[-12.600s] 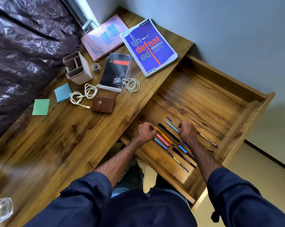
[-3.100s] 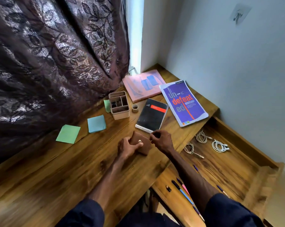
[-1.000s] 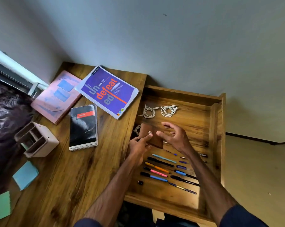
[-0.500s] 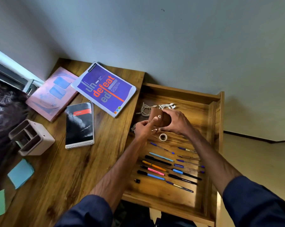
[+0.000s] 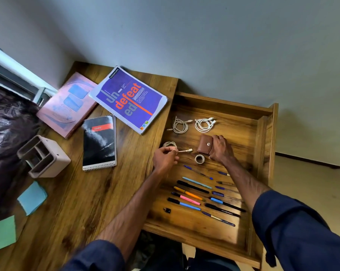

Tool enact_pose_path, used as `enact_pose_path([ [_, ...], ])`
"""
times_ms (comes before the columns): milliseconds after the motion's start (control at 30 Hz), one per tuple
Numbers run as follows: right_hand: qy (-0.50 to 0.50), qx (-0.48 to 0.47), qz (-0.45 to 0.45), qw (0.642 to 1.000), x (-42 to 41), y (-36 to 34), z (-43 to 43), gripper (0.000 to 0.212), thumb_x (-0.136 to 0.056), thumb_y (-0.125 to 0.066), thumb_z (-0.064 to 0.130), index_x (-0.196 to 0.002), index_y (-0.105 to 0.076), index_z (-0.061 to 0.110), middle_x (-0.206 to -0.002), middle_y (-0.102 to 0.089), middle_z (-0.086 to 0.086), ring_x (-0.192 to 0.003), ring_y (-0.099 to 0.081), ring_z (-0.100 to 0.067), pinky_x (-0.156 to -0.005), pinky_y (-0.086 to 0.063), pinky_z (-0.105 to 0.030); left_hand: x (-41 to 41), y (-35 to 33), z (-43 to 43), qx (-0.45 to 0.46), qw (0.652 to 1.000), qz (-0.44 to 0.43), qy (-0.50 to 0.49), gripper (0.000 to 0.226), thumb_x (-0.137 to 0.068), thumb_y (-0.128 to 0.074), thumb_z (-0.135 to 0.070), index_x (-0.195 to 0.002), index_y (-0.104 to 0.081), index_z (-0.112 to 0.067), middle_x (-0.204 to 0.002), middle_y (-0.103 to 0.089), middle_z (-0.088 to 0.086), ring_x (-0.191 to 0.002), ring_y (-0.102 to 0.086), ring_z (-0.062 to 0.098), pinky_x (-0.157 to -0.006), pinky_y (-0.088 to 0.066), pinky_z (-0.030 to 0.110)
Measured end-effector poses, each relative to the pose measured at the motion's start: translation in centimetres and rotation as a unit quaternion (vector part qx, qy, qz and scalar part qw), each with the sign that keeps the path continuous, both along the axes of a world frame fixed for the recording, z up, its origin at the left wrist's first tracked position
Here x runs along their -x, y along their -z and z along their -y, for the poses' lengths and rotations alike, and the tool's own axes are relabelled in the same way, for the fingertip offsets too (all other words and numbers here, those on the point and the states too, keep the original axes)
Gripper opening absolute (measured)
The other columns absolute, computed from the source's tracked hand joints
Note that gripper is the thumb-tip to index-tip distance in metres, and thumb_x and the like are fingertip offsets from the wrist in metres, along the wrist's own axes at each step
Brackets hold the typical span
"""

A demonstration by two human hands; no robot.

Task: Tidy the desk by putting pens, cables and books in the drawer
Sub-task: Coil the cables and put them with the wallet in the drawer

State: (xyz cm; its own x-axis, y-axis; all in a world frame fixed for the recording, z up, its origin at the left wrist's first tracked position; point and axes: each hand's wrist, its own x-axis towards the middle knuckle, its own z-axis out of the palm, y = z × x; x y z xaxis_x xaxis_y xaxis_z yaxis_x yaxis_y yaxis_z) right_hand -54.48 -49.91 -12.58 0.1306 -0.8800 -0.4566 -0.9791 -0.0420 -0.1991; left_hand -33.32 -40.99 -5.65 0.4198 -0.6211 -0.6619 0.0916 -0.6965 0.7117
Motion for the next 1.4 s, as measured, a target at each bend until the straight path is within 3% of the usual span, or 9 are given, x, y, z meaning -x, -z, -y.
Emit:
enact_pose_path([
  [400,-0.013,0.033,0.003,0.999,-0.2,1.2,-0.3,0.097,-0.065,-0.092,0.026,-0.145,-0.038,0.013,-0.138,-0.048,-0.010,-0.125,-0.050,-0.026,-0.098,-0.048,-0.036,-0.3,0.8,-1.3,-0.001,1.000,0.013,0.021,0.022,-0.095,-0.069,-0.017,-0.116,-0.071,-0.011,-0.104,-0.075,0.003,-0.081,-0.075,0.013,-0.066,-0.060,0.023],
  [567,0.039,0.023,0.036,0.998,-0.5,0.5,-0.3,0.099,-0.063,-0.094,0.026,-0.145,-0.039,0.009,-0.145,-0.046,-0.013,-0.132,-0.046,-0.030,-0.106,-0.045,-0.044,-0.6,-0.1,-2.0,0.014,0.998,0.034,0.043,0.025,-0.093,-0.072,-0.018,-0.116,-0.070,-0.010,-0.099,-0.075,0.004,-0.084,-0.075,0.018,-0.066,-0.061,0.024],
  [700,0.078,0.083,0.090,0.989,-2.4,-1.7,-2.0,0.081,-0.077,-0.084,0.019,-0.146,-0.042,0.008,-0.150,-0.043,-0.014,-0.137,-0.044,-0.031,-0.112,-0.039,-0.045,-1.5,-1.7,-2.9,0.029,0.997,0.055,0.055,0.023,-0.089,-0.077,-0.023,-0.108,-0.070,-0.011,-0.093,-0.075,0.006,-0.073,-0.072,0.011,-0.058,-0.055,0.018],
  [767,0.080,0.117,0.132,0.981,-4.3,-3.1,-3.2,0.070,-0.081,-0.081,0.019,-0.141,-0.047,0.011,-0.144,-0.050,-0.011,-0.131,-0.048,-0.029,-0.107,-0.041,-0.041,-2.5,-2.3,-3.4,0.035,0.996,0.066,0.054,0.022,-0.088,-0.079,-0.028,-0.102,-0.071,-0.012,-0.089,-0.076,0.004,-0.071,-0.073,0.013,-0.059,-0.058,0.021],
  [867,0.046,0.145,0.218,0.964,-8.4,-5.5,-5.2,0.055,-0.084,-0.078,0.019,-0.133,-0.054,0.014,-0.132,-0.057,-0.008,-0.123,-0.053,-0.025,-0.093,-0.041,-0.029,-4.6,-3.6,-4.7,0.046,0.995,0.087,0.024,0.020,-0.087,-0.079,-0.033,-0.091,-0.069,-0.015,-0.081,-0.076,0.004,-0.074,-0.076,0.021,-0.066,-0.062,0.031],
  [967,-0.004,0.148,0.294,0.944,-13.0,-7.6,-6.8,0.046,-0.083,-0.077,0.017,-0.125,-0.058,0.013,-0.125,-0.060,-0.008,-0.117,-0.055,-0.023,-0.091,-0.039,-0.024,-7.3,-4.4,-6.1,0.043,0.992,0.116,-0.020,0.024,-0.085,-0.081,-0.034,-0.086,-0.064,-0.017,-0.079,-0.074,0.006,-0.069,-0.074,0.021,-0.065,-0.062,0.036],
  [1167,-0.113,0.141,0.343,0.922,-22.4,-9.6,-9.5,0.035,-0.080,-0.074,0.016,-0.112,-0.062,0.011,-0.108,-0.064,-0.010,-0.104,-0.060,-0.029,-0.089,-0.048,-0.037,-14.0,-5.2,-10.4,0.037,0.982,0.133,-0.130,0.030,-0.084,-0.080,-0.024,-0.102,-0.063,-0.008,-0.088,-0.072,0.008,-0.055,-0.065,0.014,-0.046,-0.053,0.024],
  [1300,-0.180,0.131,0.354,0.908,-27.4,-10.0,-11.8,0.031,-0.079,-0.073,0.009,-0.108,-0.065,0.006,-0.102,-0.065,-0.013,-0.100,-0.061,-0.031,-0.088,-0.047,-0.035,-18.6,-4.8,-14.0,-0.001,0.969,0.161,-0.189,0.021,-0.078,-0.080,-0.029,-0.091,-0.068,-0.018,-0.076,-0.074,-0.001,-0.059,-0.072,0.017,-0.063,-0.064,0.039],
  [1400,-0.218,0.107,0.362,0.900,-30.8,-10.0,-13.4,0.030,-0.080,-0.072,0.011,-0.109,-0.066,0.006,-0.105,-0.066,-0.011,-0.102,-0.062,-0.029,-0.089,-0.047,-0.034,-21.2,-4.5,-16.7,-0.024,0.960,0.164,-0.224,0.018,-0.080,-0.079,-0.028,-0.091,-0.068,-0.021,-0.071,-0.073,-0.005,-0.059,-0.073,0.013,-0.065,-0.065,0.038],
])
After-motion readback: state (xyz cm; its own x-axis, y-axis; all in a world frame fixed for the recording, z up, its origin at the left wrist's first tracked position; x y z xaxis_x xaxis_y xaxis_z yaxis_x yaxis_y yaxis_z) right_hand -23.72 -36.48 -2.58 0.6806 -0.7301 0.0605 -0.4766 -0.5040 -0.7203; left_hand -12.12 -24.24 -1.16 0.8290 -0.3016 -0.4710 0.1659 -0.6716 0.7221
